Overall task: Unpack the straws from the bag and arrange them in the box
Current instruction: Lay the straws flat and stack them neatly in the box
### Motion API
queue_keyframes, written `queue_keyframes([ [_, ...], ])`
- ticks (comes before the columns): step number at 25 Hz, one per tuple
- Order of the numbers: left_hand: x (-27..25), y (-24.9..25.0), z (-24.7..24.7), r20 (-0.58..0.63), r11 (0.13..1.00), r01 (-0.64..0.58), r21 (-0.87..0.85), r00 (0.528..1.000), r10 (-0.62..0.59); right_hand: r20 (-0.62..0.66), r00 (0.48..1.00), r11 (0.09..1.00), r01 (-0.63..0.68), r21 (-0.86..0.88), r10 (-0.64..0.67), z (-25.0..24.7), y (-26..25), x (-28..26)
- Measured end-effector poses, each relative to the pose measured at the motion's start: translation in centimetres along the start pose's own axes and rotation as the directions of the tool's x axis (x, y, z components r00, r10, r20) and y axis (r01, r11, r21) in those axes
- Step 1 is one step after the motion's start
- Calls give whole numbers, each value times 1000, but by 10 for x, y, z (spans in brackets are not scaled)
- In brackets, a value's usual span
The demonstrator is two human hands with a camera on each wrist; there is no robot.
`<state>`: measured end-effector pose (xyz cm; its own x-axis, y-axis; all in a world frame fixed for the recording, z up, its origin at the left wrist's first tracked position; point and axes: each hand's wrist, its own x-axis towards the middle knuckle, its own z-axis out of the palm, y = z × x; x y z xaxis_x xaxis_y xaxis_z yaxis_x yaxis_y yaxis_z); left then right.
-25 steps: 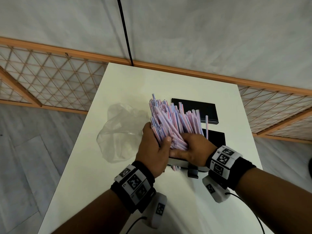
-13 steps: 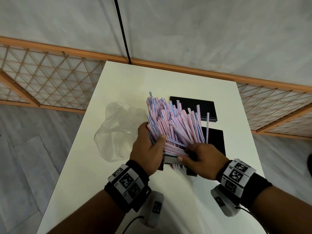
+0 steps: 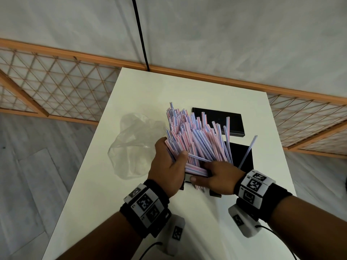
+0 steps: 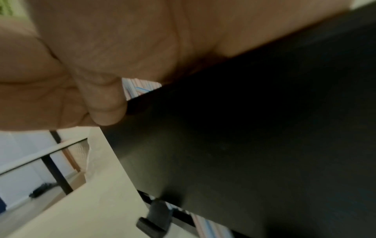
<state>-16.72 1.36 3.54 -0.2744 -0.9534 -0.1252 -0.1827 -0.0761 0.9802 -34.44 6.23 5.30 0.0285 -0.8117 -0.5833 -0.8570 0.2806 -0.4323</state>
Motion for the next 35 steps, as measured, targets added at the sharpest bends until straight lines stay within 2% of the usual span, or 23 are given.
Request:
queue_keyframes([
  [5,2,-1,1,15,1000,3,-26,1000,-2,39,999,997,5,71,-8,-1,-2,15],
  [8,1,-1,2,8,997,-35,-62,999,36,67,998,1000,17,14,-18,-1,-6,18],
  [12,2,-2,3,6,997,-51,-63,999,52,51,993,991,105,87,-109,-1,-13,14],
  [15,2,-1,2,-9,996,-72,-44,997,71,-78,974,955,222,198,-211,-1,-17,11],
  [17,2,2,2,-22,996,-82,-24,996,82,-145,964,946,250,204,-223,-1,-16,14],
  [21,6,6,1,-31,997,-57,44,998,59,-204,968,988,155,28,-146,1,-8,14],
  [25,4,7,3,-4,998,-61,27,998,61,-196,967,985,170,28,-161,1,-10,-2],
  [30,3,0,6,-5,998,-61,33,998,61,-345,918,980,186,-65,-197,5,2,-23],
  [33,4,-4,4,-18,998,-50,41,999,50,-527,820,975,182,-128,-223,0,5,-32],
  [35,4,-4,4,-24,998,-58,38,998,59,-555,805,974,127,-186,-211,-5,8,-29],
])
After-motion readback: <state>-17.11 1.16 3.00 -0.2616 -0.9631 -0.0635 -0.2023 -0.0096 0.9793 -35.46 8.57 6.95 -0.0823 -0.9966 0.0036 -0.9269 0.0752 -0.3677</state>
